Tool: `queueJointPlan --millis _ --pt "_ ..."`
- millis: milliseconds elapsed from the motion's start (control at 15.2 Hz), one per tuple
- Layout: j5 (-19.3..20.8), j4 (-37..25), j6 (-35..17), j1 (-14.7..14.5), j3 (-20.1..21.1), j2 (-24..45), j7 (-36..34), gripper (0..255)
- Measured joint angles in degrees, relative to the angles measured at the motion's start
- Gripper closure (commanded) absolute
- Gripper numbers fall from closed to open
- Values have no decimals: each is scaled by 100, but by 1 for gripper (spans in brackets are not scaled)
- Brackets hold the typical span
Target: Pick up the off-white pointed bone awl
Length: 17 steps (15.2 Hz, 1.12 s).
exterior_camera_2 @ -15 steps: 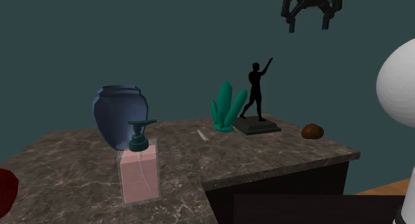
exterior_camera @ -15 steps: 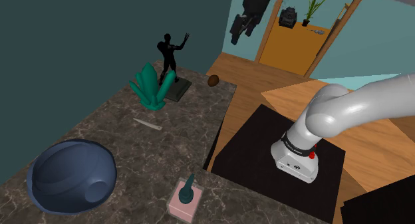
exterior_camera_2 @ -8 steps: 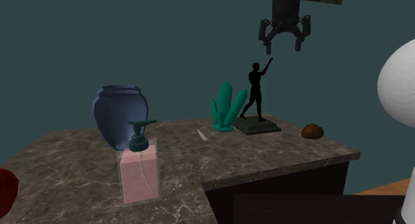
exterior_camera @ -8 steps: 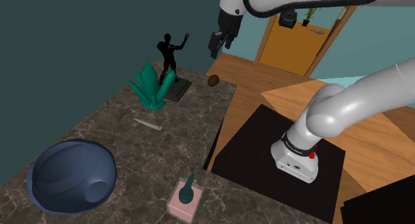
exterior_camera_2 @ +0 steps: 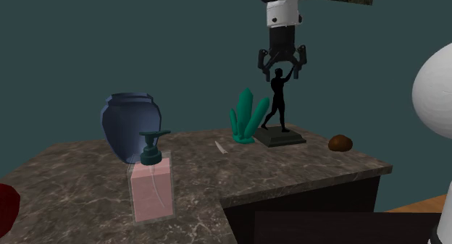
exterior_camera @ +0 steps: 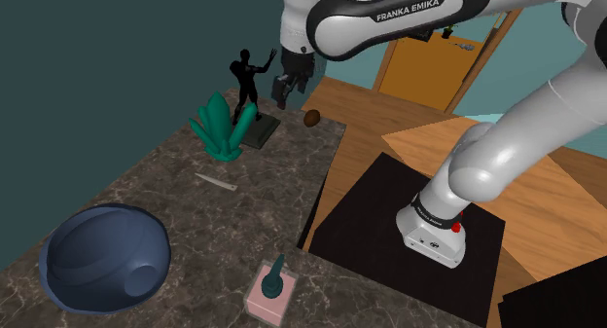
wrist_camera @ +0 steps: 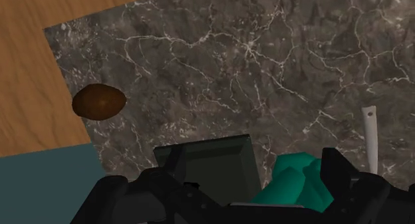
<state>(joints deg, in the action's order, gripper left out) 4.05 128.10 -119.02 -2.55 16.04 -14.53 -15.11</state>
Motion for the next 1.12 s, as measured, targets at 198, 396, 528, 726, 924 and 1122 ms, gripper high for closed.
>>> queueJointPlan --millis 198,396,528,726,924,1122 --pt "180 -279 -213 -54 188 609 -219 0" --pt "404 -588 -384 -136 348 1221 -454 0" --pt "596 -848 -494 -172 393 1685 -555 0" --pt "872 -1207 -603 -312 469 2312 -778 0" --pt "1158 -1632 -687 -480 482 2977 -960 0" --pt "1382 -2067 -697 -679 477 3557 -1096 0"
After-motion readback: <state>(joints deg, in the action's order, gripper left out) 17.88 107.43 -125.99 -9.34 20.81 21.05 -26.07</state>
